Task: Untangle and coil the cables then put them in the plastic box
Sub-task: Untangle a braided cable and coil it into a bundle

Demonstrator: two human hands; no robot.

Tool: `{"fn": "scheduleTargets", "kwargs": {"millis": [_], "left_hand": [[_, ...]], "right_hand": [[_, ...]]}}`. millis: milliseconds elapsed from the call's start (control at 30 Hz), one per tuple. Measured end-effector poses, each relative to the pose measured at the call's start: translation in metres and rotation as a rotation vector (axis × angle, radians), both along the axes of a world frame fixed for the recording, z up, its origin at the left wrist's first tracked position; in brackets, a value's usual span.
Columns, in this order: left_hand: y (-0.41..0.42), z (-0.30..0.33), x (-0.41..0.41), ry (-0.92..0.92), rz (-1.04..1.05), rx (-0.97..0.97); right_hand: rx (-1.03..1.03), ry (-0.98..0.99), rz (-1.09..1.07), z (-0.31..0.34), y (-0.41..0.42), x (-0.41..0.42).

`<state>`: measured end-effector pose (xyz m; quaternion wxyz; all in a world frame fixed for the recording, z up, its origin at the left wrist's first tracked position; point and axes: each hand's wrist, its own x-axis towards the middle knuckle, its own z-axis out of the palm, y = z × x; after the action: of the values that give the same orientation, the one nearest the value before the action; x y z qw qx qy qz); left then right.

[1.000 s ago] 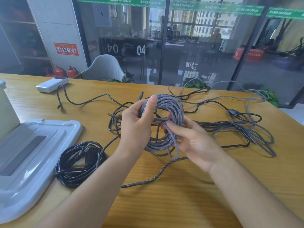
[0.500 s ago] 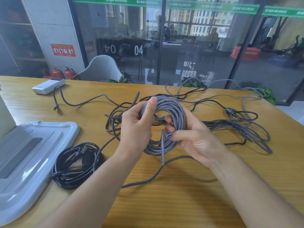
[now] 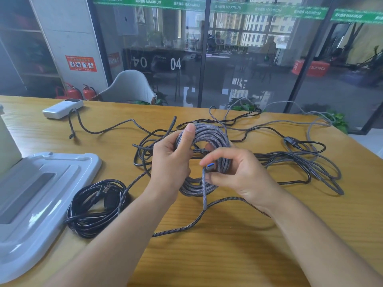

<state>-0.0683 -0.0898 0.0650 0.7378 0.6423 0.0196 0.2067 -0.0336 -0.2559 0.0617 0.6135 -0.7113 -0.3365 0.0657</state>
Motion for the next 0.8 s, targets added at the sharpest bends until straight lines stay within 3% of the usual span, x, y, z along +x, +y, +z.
{"fn": "scheduleTargets", "kwargs": {"millis": [167, 367, 467, 600, 800], "left_hand": [[0.002, 0.001, 0.001, 0.007, 0.016, -0.001], [0.006, 0.004, 0.002, -0.008, 0.048, -0.007], [0.011, 0.001, 0.006, 0.004, 0.072, -0.012], [0.017, -0.001, 0.009, 0.004, 0.109, -0.016], [0.021, 0.007, 0.008, 0.004, 0.127, -0.076]], "right_hand": [[0.032, 0.003, 0.007, -0.004, -0.001, 0.004], [-0.140, -0.385, -0.203, 0.005, -0.010, 0.003], [-0.097, -0.572, -0.265, 0.010, -0.017, 0.001], [0.096, -0.330, -0.144, 0.014, -0.022, 0.003], [0.554, 0.023, -0.065, 0.020, -0.032, 0.015]]}}
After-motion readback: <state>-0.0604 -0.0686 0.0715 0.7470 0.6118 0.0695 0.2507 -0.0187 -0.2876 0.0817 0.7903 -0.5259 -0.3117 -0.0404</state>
